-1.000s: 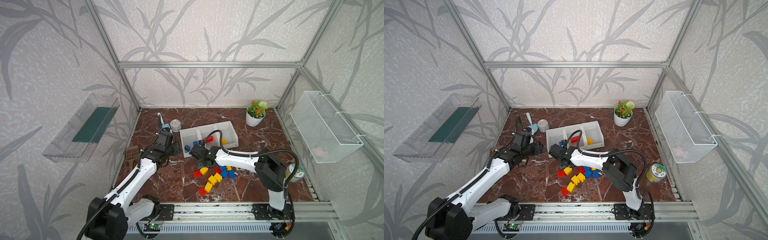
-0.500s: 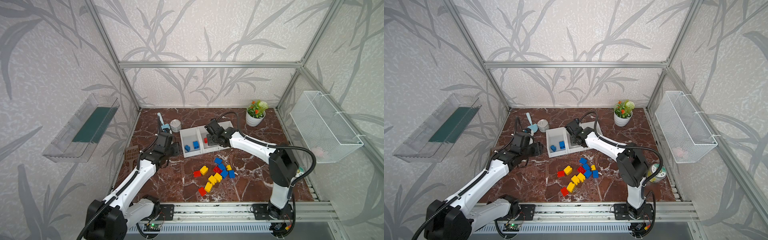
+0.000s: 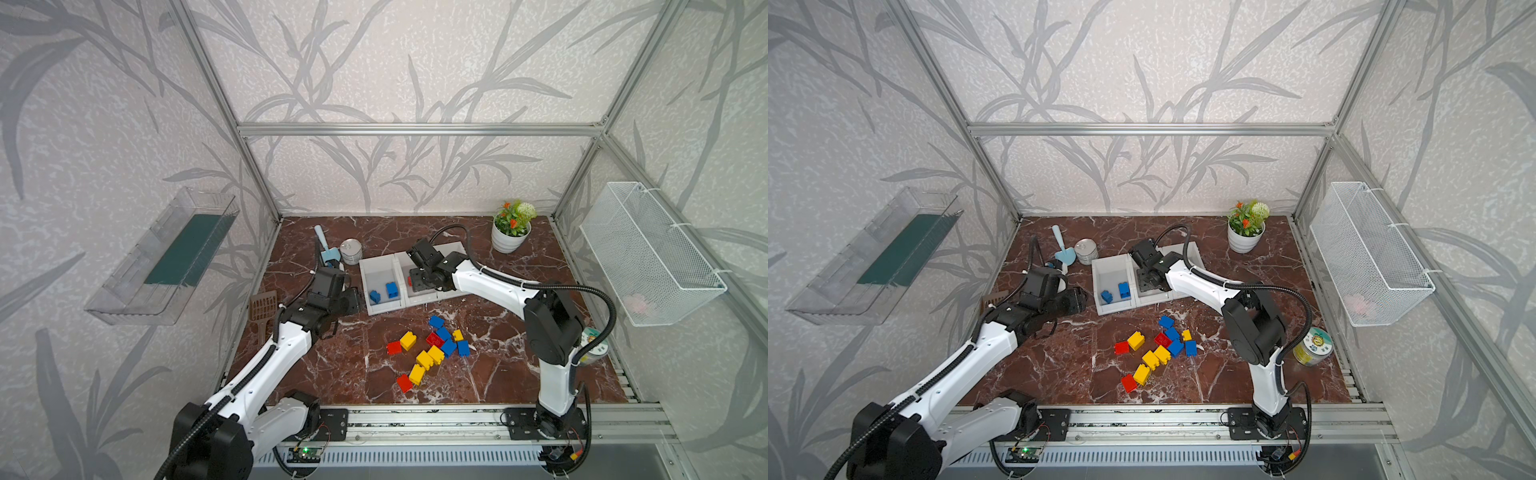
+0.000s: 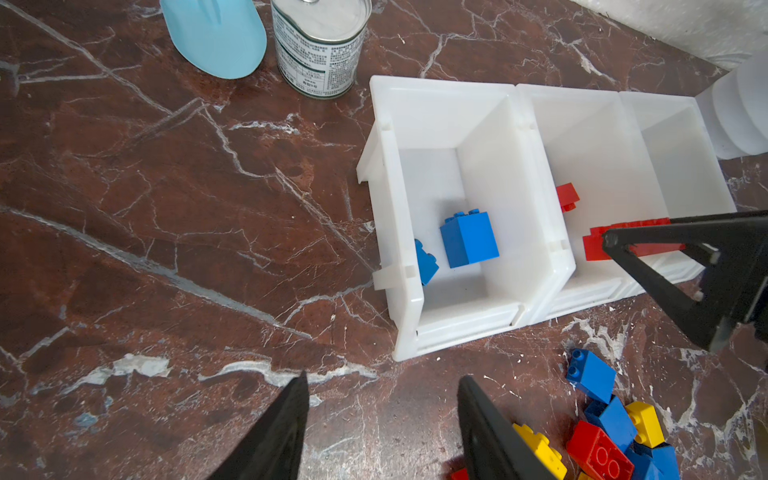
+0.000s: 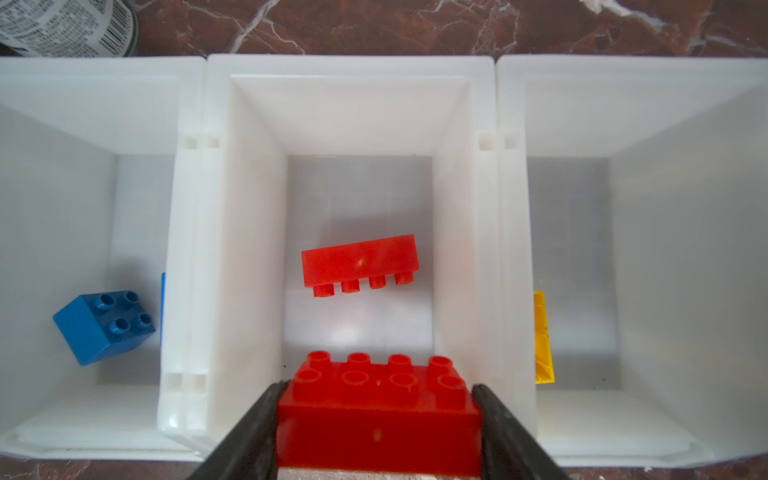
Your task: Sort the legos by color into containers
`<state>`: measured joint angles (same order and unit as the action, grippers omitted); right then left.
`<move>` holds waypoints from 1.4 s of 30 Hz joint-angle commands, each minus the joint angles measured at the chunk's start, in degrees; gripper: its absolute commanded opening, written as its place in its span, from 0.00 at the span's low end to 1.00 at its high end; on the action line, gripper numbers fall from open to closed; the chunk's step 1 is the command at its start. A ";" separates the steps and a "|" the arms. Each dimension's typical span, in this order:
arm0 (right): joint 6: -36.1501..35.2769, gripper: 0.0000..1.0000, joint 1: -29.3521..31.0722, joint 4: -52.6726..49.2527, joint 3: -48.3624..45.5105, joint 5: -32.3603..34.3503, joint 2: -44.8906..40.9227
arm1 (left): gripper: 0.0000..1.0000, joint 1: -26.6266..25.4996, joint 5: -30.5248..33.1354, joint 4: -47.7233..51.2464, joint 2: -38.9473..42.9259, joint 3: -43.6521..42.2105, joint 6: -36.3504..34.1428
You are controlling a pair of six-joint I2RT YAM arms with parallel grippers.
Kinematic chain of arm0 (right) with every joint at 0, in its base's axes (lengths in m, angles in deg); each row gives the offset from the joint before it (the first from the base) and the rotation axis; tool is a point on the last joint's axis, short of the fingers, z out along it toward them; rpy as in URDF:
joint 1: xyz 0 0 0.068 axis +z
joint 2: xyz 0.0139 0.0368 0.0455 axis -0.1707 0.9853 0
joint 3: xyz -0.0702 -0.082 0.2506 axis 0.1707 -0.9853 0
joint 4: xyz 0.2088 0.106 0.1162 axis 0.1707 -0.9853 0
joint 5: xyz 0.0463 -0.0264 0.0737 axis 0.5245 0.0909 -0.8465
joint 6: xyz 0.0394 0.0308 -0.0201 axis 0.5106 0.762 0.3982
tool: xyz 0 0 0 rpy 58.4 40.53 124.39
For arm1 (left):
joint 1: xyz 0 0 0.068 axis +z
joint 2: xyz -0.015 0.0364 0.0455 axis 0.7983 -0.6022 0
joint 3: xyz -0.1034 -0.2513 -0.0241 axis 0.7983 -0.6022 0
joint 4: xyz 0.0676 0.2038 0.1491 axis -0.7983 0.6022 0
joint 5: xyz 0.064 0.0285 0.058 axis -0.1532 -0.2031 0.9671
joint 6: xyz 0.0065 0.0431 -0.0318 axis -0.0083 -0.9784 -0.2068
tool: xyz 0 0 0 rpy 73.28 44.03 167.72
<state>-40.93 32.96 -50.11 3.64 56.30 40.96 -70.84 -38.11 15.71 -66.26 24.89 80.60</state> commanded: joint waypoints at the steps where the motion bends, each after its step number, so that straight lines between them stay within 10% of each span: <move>1: -0.14 0.74 -0.23 -0.76 1.93 -0.57 0.30 | 0.60 0.29 -0.26 -0.10 1.09 -0.52 0.87; 24: 2.52 0.78 -0.25 -0.22 -9.04 -1.01 -13.21 | 0.58 -1.47 -5.05 -0.48 0.50 -0.46 -4.61; 42: 7.88 0.79 -1.89 1.71 -33.01 2.58 -34.82 | 0.59 -24.18 1.88 7.75 -6.19 0.23 -11.80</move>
<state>-34.29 31.89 -48.75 -28.10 57.42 8.50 -92.76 -38.74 19.74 -71.01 24.50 72.14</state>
